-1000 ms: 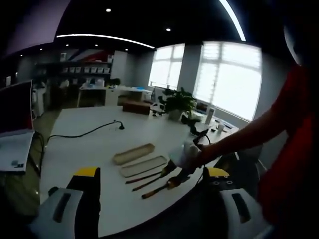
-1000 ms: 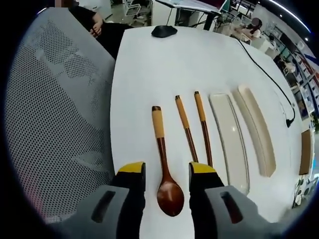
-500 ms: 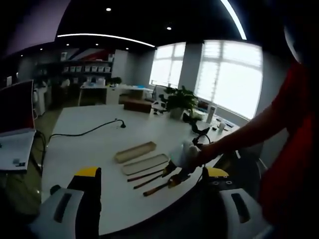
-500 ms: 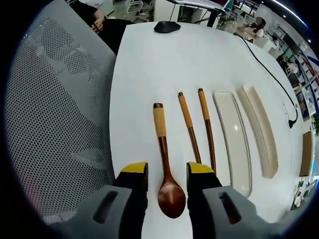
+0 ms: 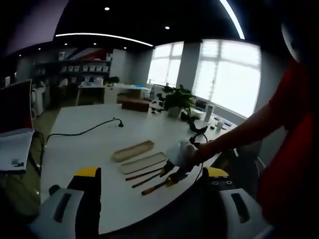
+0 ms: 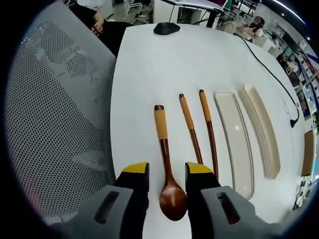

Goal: Arrange the utensils inside the cutlery case until each visible utensil rests in its matching compartment.

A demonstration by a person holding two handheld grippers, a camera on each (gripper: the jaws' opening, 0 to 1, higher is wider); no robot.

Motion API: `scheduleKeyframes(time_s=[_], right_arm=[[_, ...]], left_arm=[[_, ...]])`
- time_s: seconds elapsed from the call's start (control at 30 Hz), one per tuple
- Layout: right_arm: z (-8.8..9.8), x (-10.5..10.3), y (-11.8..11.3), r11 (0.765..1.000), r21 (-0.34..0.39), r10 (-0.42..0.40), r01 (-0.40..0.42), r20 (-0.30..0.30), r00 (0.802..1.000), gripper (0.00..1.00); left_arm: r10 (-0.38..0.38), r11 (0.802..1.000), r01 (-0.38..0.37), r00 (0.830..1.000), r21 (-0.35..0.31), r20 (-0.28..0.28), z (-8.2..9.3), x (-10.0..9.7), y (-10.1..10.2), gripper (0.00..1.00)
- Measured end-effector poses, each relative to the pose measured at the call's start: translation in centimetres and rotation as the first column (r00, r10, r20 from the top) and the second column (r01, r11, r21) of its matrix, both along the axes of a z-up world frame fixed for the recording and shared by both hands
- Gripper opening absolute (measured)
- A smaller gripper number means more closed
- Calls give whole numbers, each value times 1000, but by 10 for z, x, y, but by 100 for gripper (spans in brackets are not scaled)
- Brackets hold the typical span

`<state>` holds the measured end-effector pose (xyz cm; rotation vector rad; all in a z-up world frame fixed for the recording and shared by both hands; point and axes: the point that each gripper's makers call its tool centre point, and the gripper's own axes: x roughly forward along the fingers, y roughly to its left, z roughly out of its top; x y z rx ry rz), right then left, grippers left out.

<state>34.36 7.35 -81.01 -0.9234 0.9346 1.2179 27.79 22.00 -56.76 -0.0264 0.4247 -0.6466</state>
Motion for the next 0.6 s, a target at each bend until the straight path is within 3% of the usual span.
scheduleKeyframes(time_s=[0.2, 0.4, 0.6], right_arm=[[-8, 1, -3, 1000, -26, 10, -10, -2, 1000, 23], [-9, 3, 1, 1000, 7, -22, 22, -7, 1000, 19], [-15, 7, -1, 999, -33, -13, 13, -14, 1000, 14]], left_arm=[[13, 1000, -13, 1000, 21, 0, -3, 1, 4, 83], [33, 999, -33, 999, 25, 1, -3, 1, 10, 82], [33, 999, -33, 999, 35, 3, -3, 2, 12, 82]])
